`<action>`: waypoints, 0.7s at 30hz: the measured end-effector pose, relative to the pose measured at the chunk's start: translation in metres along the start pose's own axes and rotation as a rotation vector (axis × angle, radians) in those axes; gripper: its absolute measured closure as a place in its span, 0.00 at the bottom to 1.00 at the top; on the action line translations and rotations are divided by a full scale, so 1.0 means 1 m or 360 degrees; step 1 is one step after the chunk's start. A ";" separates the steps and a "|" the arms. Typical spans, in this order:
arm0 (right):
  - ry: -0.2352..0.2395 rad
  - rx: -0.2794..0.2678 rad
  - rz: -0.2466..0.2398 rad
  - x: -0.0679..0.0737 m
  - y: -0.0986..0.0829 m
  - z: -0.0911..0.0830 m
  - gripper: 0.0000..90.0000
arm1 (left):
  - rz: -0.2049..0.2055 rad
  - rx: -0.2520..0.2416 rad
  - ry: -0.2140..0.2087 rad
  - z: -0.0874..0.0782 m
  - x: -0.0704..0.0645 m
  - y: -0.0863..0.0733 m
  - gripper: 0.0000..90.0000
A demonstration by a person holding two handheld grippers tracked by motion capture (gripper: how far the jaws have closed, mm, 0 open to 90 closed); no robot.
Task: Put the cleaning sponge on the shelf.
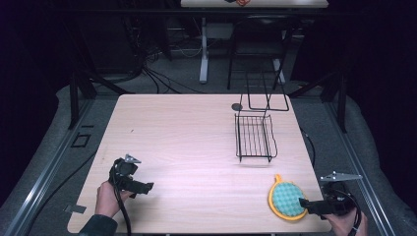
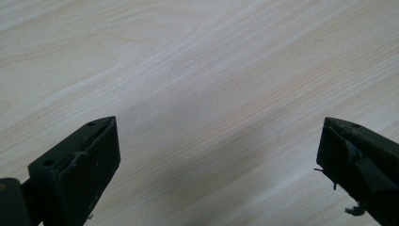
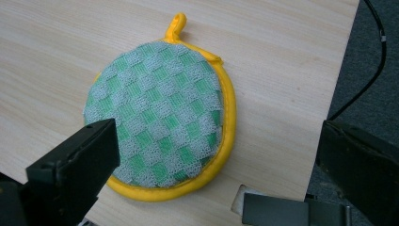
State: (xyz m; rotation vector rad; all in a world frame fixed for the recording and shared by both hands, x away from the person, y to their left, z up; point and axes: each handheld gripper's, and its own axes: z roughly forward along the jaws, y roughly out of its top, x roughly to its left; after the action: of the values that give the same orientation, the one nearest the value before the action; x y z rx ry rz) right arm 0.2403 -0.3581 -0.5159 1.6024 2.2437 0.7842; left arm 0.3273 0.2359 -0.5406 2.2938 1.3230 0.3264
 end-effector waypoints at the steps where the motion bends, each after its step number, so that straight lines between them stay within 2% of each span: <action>1: 0.0001 0.0008 0.0009 0.000 0.000 0.000 0.00 | -0.0002 0.0005 -0.0002 0.000 0.000 0.000 0.00; 13: 0.0019 0.0028 -0.0017 0.000 0.006 0.010 0.00 | -0.0002 0.0005 -0.0012 0.002 -0.001 0.001 0.00; 21: 0.0064 0.0044 -0.0035 0.000 0.017 0.023 0.00 | 0.0000 0.0005 -0.0010 0.002 -0.002 0.001 0.00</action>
State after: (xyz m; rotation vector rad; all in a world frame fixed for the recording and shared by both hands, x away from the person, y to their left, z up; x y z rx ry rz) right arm 0.2658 -0.3473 -0.5251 1.5854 2.3055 0.7901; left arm 0.3280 0.2333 -0.5417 2.2951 1.3216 0.3172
